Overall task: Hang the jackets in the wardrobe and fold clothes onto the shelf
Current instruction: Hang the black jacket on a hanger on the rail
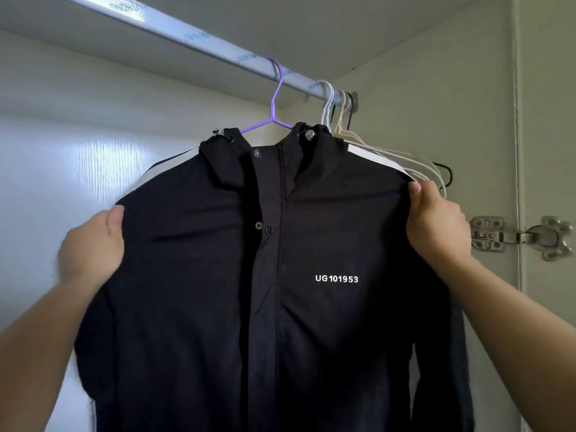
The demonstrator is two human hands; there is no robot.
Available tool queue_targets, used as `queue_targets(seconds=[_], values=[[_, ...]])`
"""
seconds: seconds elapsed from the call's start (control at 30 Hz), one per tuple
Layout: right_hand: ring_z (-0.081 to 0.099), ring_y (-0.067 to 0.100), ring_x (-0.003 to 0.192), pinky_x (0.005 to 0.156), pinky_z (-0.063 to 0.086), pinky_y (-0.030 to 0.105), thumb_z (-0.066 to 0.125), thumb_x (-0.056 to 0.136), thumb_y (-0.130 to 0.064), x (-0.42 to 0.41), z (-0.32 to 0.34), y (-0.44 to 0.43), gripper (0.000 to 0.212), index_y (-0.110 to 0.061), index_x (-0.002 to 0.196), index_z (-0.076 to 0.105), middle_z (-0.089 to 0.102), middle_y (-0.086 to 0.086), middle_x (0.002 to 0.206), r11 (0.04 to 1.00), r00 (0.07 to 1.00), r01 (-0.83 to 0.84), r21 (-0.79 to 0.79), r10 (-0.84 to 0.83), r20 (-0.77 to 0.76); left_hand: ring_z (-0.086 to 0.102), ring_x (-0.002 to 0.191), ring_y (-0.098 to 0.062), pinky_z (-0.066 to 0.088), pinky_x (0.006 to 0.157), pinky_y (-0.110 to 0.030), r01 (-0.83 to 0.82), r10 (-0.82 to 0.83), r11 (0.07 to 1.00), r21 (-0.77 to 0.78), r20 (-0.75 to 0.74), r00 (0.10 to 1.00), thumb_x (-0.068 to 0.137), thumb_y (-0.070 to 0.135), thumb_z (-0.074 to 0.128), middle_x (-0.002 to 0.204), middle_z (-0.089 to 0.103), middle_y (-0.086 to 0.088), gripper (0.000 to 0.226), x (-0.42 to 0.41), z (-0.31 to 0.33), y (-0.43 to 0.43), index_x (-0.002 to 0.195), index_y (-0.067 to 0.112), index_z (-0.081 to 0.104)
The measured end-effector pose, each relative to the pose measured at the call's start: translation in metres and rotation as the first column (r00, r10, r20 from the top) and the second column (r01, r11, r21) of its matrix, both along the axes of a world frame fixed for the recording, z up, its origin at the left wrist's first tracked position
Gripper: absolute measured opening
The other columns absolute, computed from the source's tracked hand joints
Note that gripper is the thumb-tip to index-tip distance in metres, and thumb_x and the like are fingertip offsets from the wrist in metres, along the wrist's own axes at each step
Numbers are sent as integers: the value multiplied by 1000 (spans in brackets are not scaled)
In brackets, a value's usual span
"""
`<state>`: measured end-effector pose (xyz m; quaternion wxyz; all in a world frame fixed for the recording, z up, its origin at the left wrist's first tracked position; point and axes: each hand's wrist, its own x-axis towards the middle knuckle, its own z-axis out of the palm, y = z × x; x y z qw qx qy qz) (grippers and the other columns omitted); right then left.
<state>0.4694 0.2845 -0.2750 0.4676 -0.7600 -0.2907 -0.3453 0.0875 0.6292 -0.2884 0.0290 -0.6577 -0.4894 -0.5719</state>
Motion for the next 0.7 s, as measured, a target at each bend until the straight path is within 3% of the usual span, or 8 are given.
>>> queue_targets(seconds=[0.17,0.3,0.4,0.53,0.7], values=[[57,52,94,73,38,47,22,106,-50,-12,2,3,42,-14,101,42,61,34,105,999,998,-51,-5,50,-27,52,82,-37,44,76,-46,46,-47,998,-39,-25,999,103,59,11,83,58,-12,64,5,9,-13,82,13,51],[57,45,108,84,43,48,28,106,-48,-32,19,15,40,-18,122,49,61,20,126,986,993,-116,116,114,29,56,90,-38,45,77,-45,170,-174,984,48,92,980,102,52,24,93,59,-10,51,24,37,-28,97,10,53],[56,40,114,88,44,47,30,105,-49,-45,45,27,42,-21,129,51,58,14,131,981,981,-147,130,127,149,52,119,-36,42,98,-49,147,-166,959,244,60,984,103,46,37,127,58,-12,46,45,68,-53,124,12,57],[57,39,107,81,43,43,32,105,-47,-53,73,38,42,-17,115,59,63,15,114,995,952,-95,22,85,293,50,121,-34,38,102,-46,203,-178,829,521,-99,979,101,38,42,131,57,-10,41,82,106,-102,127,12,59],[60,41,98,74,40,42,30,107,-43,-59,82,34,40,-14,107,58,66,15,107,989,930,-41,-144,90,357,54,109,-27,41,95,-41,381,-253,656,651,-286,924,97,33,46,118,62,-2,30,129,137,-156,113,14,63]])
